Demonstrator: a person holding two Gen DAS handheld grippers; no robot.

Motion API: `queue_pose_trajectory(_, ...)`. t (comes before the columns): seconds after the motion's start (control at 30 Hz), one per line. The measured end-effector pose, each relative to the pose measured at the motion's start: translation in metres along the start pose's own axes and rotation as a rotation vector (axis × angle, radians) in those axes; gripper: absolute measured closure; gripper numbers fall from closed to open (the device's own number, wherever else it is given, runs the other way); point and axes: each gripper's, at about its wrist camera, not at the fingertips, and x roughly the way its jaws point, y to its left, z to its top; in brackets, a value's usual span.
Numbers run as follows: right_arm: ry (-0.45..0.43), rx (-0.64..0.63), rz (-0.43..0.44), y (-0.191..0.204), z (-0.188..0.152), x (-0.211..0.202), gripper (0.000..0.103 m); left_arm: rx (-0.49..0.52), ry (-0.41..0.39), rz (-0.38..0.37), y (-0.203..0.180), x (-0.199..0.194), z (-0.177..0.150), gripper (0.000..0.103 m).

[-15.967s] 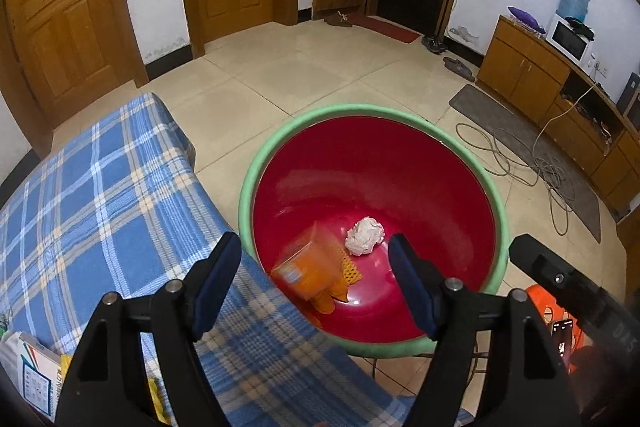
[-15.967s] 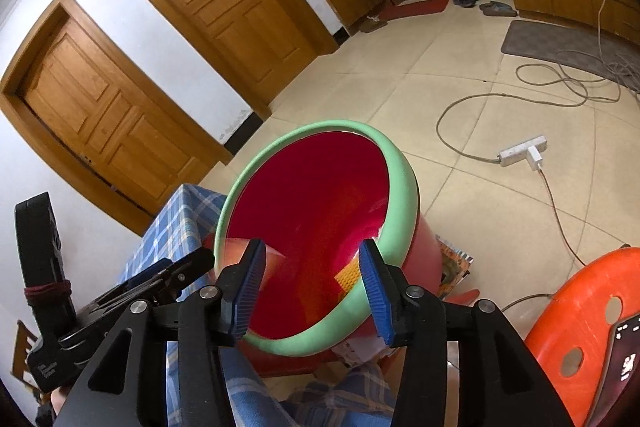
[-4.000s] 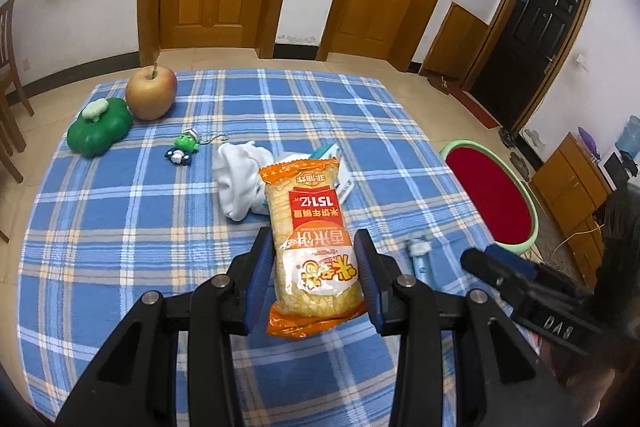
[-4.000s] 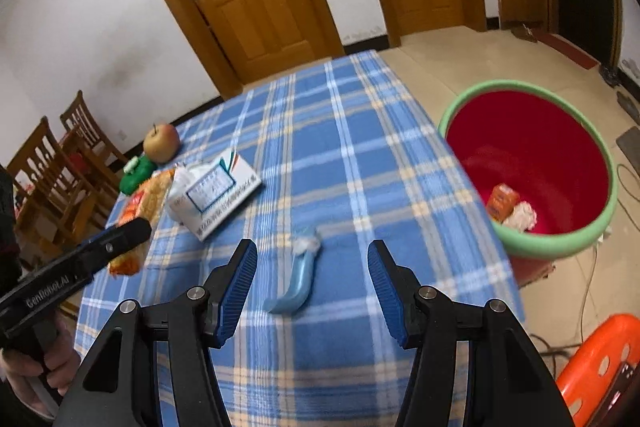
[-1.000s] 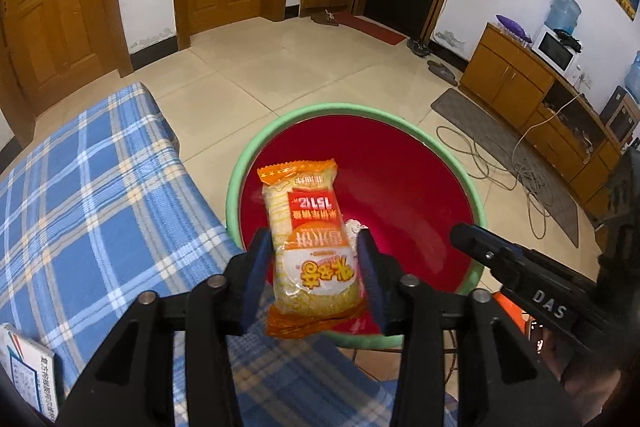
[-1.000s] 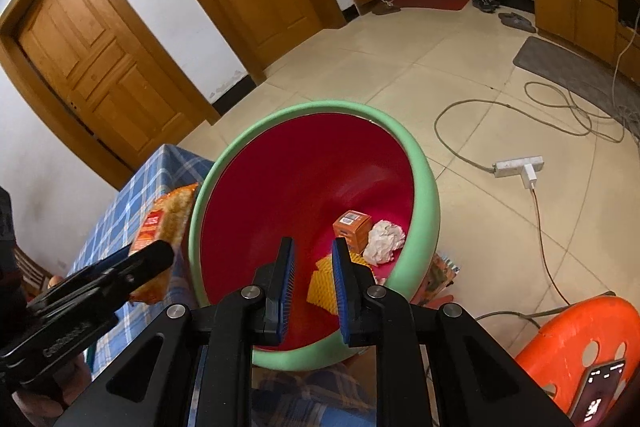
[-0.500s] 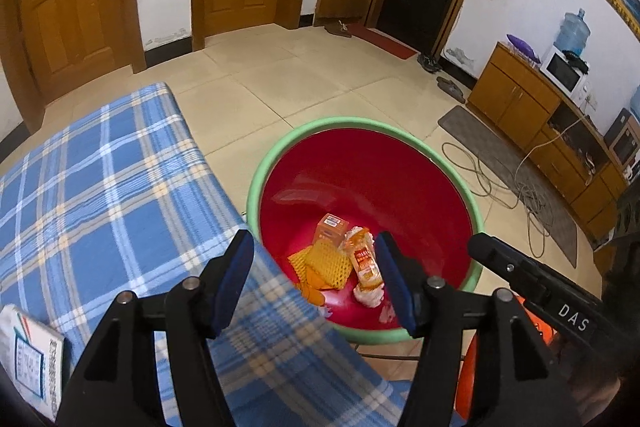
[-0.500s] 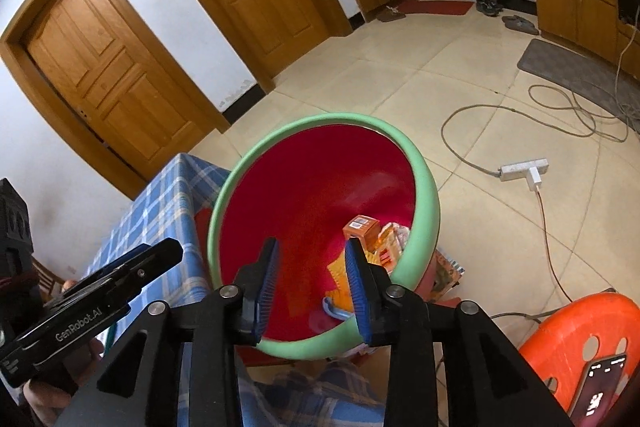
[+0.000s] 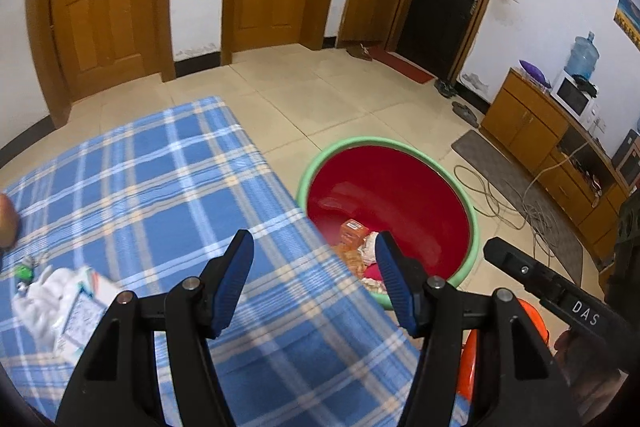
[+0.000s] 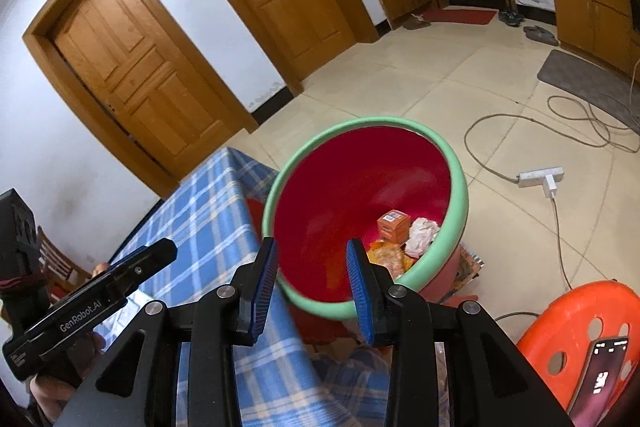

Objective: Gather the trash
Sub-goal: 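Move both open tools back over the table, then grasp the white sock with the left tool and lift it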

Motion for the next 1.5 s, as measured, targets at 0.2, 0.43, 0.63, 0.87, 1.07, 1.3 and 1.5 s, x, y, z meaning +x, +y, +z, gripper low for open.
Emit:
queue_pose_trajectory(0.2, -0.013, -0.027, 0.027, 0.019, -0.007, -0.015, 0.059, -0.024, -0.04, 0.037, 0.018, -0.031, -0.007, 0.04)
queue_pose_trajectory(0.43, -0.013, -0.06, 0.058, 0.041, -0.017, -0.026, 0.052, -0.072, -0.072, 0.104, 0.051, -0.059, -0.017, 0.04)
queue_pose_trajectory(0.63, 0.004, -0.079, 0.071, 0.055, -0.025, -0.025, 0.047, -0.114, -0.084, 0.167, 0.091, -0.073, -0.023, 0.04)
queue_pose_trajectory(0.87, 0.036, -0.097, 0.052, 0.067, -0.032, -0.014, 0.044, -0.178, -0.079, 0.261, 0.146, -0.079, -0.033, 0.04)
queue_pose_trajectory(1.07, 0.061, -0.099, 0.035, 0.072, -0.038, -0.004, 0.043, -0.255, -0.042, 0.325, 0.194, -0.071, -0.044, 0.04)
queue_pose_trajectory(1.3, 0.094, -0.104, 0.014, 0.079, -0.043, 0.009, 0.043, -0.321, 0.012, 0.32, 0.226, -0.051, -0.061, 0.04)
queue_pose_trajectory(1.5, 0.135, -0.114, 0.003, 0.087, -0.048, 0.023, 0.043, -0.359, 0.043, 0.266, 0.235, -0.034, -0.072, 0.04)
